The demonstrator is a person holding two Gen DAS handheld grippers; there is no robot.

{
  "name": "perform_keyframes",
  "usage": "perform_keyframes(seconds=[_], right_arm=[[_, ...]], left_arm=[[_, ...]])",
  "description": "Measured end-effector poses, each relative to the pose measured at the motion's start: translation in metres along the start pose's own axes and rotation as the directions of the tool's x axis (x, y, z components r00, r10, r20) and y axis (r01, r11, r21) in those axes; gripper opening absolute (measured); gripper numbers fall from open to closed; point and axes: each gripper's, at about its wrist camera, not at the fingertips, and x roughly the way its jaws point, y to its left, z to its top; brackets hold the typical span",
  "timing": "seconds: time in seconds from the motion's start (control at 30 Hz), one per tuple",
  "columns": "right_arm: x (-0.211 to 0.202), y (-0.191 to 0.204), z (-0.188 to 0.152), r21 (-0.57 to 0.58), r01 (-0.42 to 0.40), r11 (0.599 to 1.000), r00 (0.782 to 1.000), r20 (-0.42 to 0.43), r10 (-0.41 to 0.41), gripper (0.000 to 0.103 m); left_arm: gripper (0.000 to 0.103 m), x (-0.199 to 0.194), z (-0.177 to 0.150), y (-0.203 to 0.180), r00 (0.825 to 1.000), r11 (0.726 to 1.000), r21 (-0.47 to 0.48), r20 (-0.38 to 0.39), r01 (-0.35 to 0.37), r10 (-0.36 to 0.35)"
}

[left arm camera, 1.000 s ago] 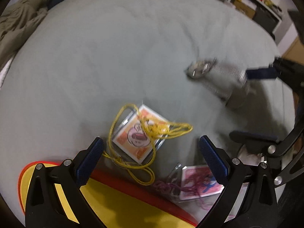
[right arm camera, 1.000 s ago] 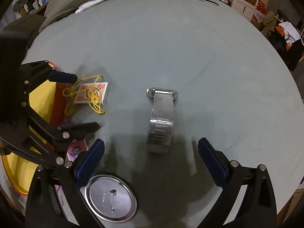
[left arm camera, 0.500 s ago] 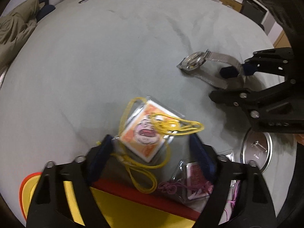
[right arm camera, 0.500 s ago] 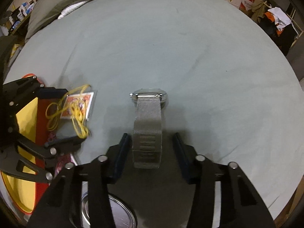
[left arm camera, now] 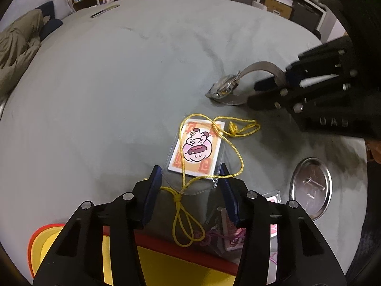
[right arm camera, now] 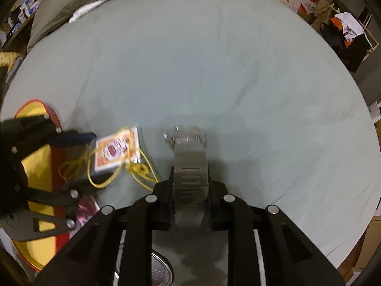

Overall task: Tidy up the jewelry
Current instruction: 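Grasp the silver mesh watch with the right gripper while the left gripper grasps the yellow-lanyard badge, then carry the watch with the right gripper while the left gripper carries the yellow-lanyard badge to the red tray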

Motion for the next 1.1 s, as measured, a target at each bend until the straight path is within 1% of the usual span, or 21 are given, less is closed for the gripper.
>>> perform_keyframes(seconds=[0.03,0.1,0.23,0.27,0.3,0.47,0.57,0.7,0.87,1.1], right_arm=[[-0.004,0.0,0.004,0.007,-0.008,1.0,1.0,0.014,0.008,0.02],[-0.008,0.0,0.008,0.007,-0.011,1.0,1.0,0.027,0.011,0.02],[-0.009,0.004,0.016,0.003,-0.014,1.0,0.999,0.043,0.014,0.02],[-0.012,0.004,0.019,0.004,-0.017,1.0,0.999,0.051,0.016,0.02],[-0.014,0.004,0.021,0.005,-0.019,1.0,0.998,0.055,0.019,0.02],[-0.016,-0.002,0.029,0.003,-0.027,1.0,0.997,0.067,0.026,0.02],[-0.02,-0.005,0.03,0.004,-0.035,0.999,0.997,0.073,0.034,0.02],[-0.024,-0.006,0.032,0.004,-0.048,0.999,0.995,0.086,0.047,0.02],[-0.038,-0.007,0.04,0.003,-0.061,0.998,0.991,0.116,0.061,0.02],[-0.067,0.011,0.044,-0.044,-0.065,0.997,0.979,0.19,0.072,0.02]], left_arm=[[0.046,0.005,0.009,-0.011,1.0,1.0,-0.005,0.012,0.004,-0.004],[0.046,-0.007,0.002,-0.013,0.999,1.0,-0.021,0.036,0.018,-0.017],[0.042,-0.022,0.001,-0.015,0.998,0.999,-0.028,0.063,0.022,-0.02],[0.017,-0.023,0.0,-0.017,0.998,0.999,-0.028,0.064,0.017,-0.015],[0.001,-0.028,-0.002,-0.015,0.998,0.999,-0.034,0.059,0.018,-0.016],[0.001,-0.048,-0.01,-0.023,0.997,0.999,-0.033,0.072,0.003,-0.001],[0.001,-0.05,-0.001,-0.024,0.998,0.999,-0.033,0.068,-0.005,0.007],[0.001,-0.053,0.003,-0.015,0.996,0.998,-0.066,0.084,-0.001,0.007],[0.001,-0.084,0.008,-0.016,0.991,0.997,-0.08,0.133,-0.001,0.012],[0.001,-0.147,0.026,-0.019,0.976,0.996,-0.078,0.209,-0.049,0.064]])
